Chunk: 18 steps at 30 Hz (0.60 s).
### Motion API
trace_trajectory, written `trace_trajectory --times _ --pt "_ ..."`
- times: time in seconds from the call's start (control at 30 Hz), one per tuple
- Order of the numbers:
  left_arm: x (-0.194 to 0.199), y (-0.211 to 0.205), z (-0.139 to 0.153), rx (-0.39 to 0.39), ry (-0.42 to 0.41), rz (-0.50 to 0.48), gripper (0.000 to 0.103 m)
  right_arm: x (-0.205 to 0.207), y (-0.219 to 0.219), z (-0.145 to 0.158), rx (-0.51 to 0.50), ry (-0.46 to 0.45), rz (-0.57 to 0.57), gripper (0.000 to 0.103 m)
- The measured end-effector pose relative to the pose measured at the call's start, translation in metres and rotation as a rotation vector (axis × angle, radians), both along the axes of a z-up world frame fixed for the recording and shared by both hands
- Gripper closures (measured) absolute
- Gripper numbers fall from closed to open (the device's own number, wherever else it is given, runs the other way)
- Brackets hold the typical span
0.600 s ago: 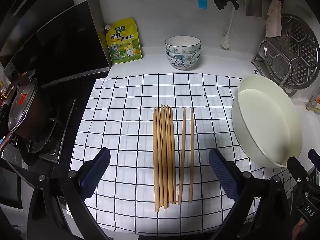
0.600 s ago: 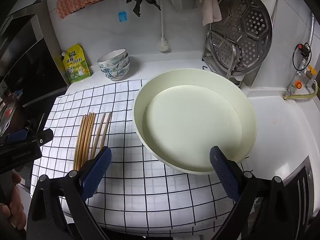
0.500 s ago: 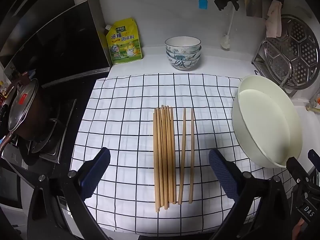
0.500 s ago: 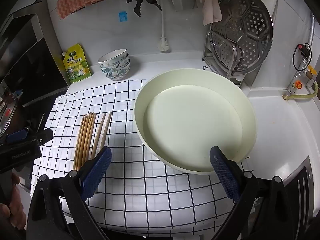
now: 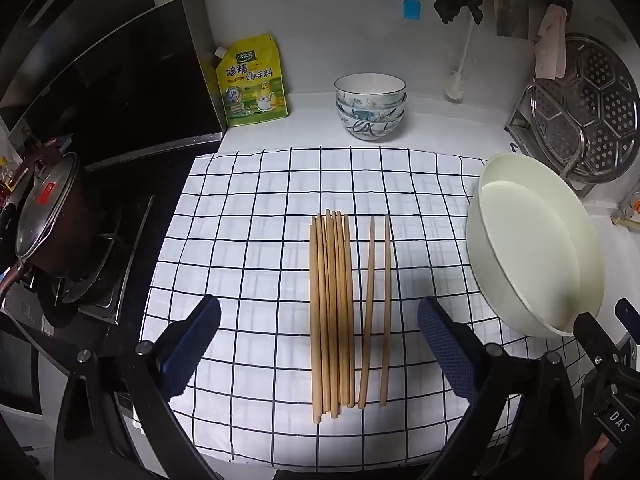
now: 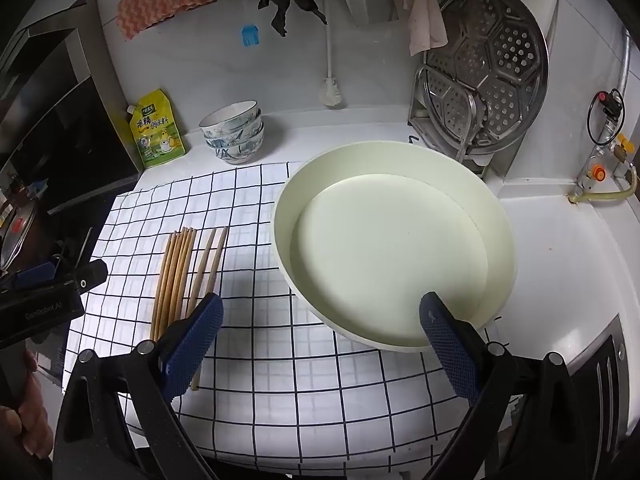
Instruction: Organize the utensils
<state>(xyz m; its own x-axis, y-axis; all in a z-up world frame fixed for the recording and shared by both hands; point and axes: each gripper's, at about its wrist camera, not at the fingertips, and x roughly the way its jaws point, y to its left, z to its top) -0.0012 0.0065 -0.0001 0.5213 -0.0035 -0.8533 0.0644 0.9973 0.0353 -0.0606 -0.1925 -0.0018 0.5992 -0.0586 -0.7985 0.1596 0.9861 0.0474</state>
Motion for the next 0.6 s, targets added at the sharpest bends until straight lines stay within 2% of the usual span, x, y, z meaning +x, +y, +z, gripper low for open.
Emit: trace_trajectory --times 0.6 --pt "0.0014 -0.0016 0.0014 0.003 0.003 -0.010 0.006 0.0017 -0.0001 0.0007 0.004 0.001 0.001 0.009"
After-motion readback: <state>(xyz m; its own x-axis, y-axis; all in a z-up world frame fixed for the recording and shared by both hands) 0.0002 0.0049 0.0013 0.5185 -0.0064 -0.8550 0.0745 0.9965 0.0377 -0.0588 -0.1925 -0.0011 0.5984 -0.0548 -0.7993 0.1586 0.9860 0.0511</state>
